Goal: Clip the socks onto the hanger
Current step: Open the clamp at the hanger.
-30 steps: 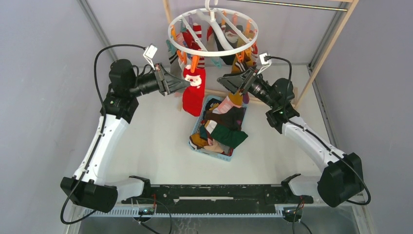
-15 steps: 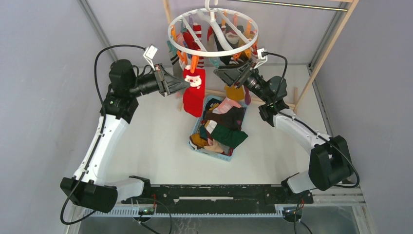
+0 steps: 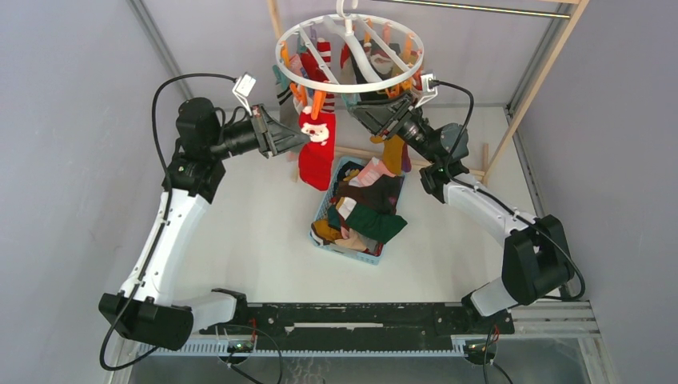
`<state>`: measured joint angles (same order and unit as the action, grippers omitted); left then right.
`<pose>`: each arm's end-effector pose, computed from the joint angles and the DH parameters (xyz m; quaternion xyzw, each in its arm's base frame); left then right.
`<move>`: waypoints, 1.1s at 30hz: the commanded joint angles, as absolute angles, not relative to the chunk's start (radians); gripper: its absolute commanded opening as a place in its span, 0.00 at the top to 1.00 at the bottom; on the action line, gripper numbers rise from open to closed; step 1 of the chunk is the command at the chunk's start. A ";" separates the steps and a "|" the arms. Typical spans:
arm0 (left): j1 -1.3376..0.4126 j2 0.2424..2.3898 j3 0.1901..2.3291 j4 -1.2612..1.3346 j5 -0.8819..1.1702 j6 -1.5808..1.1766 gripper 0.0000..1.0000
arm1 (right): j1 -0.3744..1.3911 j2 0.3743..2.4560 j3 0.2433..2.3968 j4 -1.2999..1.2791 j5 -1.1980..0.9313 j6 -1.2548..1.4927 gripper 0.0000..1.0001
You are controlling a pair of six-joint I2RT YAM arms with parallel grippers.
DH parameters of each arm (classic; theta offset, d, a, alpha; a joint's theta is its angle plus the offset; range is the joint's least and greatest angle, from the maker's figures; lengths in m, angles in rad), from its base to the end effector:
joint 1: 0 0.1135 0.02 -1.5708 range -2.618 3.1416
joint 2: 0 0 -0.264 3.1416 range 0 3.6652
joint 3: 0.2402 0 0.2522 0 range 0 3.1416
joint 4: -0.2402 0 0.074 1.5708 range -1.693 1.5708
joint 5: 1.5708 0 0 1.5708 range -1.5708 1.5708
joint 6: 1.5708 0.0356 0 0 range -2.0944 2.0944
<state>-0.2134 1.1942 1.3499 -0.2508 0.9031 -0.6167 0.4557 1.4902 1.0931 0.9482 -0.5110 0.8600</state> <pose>0.2396 -0.0805 0.4471 0.1543 0.7111 -0.5395 0.4237 0.2953 0.1641 0.3922 -0.1213 0.5069 0.6139 0.5928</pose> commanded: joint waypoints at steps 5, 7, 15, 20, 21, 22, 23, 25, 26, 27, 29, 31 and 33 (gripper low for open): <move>-0.197 1.147 1.388 -0.242 0.938 -0.601 1.00 | 0.473 1.493 1.145 0.981 -0.547 0.855 0.59; -0.195 1.146 1.388 -0.242 0.937 -0.601 1.00 | 0.475 1.490 1.146 0.986 -0.548 0.851 0.64; -0.167 1.136 1.412 -0.329 0.834 -0.537 0.95 | 0.492 1.415 1.145 0.860 -0.486 0.732 0.98; -0.147 1.124 1.432 -0.417 0.716 -0.485 0.43 | 0.538 1.365 1.175 0.647 -0.348 0.589 1.00; -0.145 1.120 1.436 -0.428 0.705 -0.470 0.41 | 0.548 1.363 1.186 0.617 -0.330 0.565 1.00; -0.144 1.116 1.439 -0.437 0.700 -0.459 0.40 | 0.557 1.362 1.196 0.587 -0.309 0.543 1.00; -0.144 1.109 1.444 -0.442 0.694 -0.449 0.38 | 0.570 1.363 1.207 0.562 -0.291 0.521 1.00; -0.143 1.102 1.459 -0.448 0.696 -0.438 0.36 | 0.598 1.368 1.234 0.509 -0.256 0.460 1.00; -0.143 1.099 1.470 -0.446 0.706 -0.438 0.36 | 0.614 1.372 1.255 0.481 -0.235 0.434 1.00; -0.144 1.099 1.484 -0.439 0.721 -0.443 0.36 | 0.628 1.376 1.271 0.460 -0.217 0.411 1.00; -0.148 1.105 1.512 -0.421 0.744 -0.474 0.35 | 0.655 1.385 1.294 0.435 -0.190 0.376 1.00; -0.165 1.119 1.548 -0.410 0.750 -0.486 0.33 | 0.670 1.397 1.314 0.422 -0.178 0.362 1.00; -0.198 1.139 1.585 -0.403 0.742 -0.485 0.30 | 0.685 1.407 1.329 0.418 -0.165 0.349 1.00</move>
<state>-0.1562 1.1370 1.4742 -0.4515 0.7296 -0.4816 0.6567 1.3960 1.2682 0.4675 -0.2352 0.4416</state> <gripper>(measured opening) 0.673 0.041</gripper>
